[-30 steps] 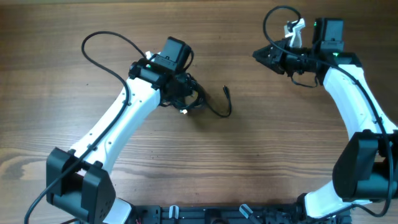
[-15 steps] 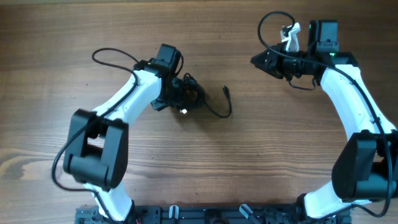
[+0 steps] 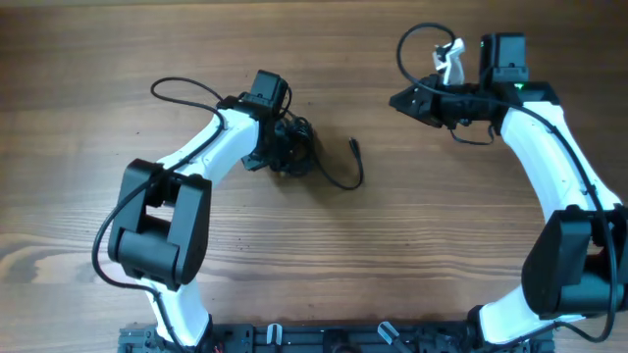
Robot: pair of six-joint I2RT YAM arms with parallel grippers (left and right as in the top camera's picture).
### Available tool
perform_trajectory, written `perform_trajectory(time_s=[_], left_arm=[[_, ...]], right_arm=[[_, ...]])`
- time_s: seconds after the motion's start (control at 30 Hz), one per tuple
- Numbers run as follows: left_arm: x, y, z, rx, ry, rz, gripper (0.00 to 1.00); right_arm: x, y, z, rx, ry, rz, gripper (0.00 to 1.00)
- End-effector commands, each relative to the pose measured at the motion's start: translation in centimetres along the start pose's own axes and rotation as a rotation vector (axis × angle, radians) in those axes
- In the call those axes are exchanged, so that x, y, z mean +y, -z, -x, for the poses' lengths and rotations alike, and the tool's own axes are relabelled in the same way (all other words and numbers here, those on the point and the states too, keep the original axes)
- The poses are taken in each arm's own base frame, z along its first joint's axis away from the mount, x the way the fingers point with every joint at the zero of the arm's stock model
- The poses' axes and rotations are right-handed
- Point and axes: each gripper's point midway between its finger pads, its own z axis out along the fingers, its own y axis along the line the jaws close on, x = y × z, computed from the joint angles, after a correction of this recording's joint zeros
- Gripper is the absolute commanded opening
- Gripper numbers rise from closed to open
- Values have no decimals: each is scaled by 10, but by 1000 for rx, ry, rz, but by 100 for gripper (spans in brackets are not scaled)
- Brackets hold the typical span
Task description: Untangle cables
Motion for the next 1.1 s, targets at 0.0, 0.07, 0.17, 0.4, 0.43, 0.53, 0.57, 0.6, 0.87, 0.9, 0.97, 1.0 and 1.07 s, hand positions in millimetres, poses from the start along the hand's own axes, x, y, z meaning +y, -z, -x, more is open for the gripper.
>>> perform_trajectory(time_s=[0.0,0.07,0.17,0.4,0.43,0.53,0.57,0.6,0.87,0.9,0.97,1.0,1.07], left_arm=[[-47,68,13,-61,-192,-249,4],[-68,108,5,-78,-311,-398,4],[-77,154,-2,-144,-423,-499,4],[-93,207,17,-357,-506,-593,4],[-95,209,21,-378,-506,-596,4],[-89,209,35,-441,-481,-532,4],[-86,208,38,-452,-471,-514,4],[-84,208,41,-462,-465,-499,4],[-84,207,41,-453,-437,-505,4],[-84,208,41,-445,-408,-512,4],[-84,207,41,-430,-355,-523,4],[-84,207,40,-424,-336,-526,4],[-84,207,40,-414,-308,-531,4]], right_arm=[[48,-4,-10,36,173,157,27],[73,-6,-14,38,241,210,27],[102,0,-13,13,281,240,27],[141,10,-19,-12,282,291,27],[144,10,-21,-8,291,296,27],[151,3,-27,1,295,288,29],[148,1,-25,-12,291,264,30],[145,0,-22,-29,291,236,32],[144,0,-1,-126,206,131,39],[147,-3,1,-139,200,128,39],[155,-5,9,-191,172,124,40],[155,-6,12,-207,152,115,40],[154,-10,12,-212,113,101,40]])
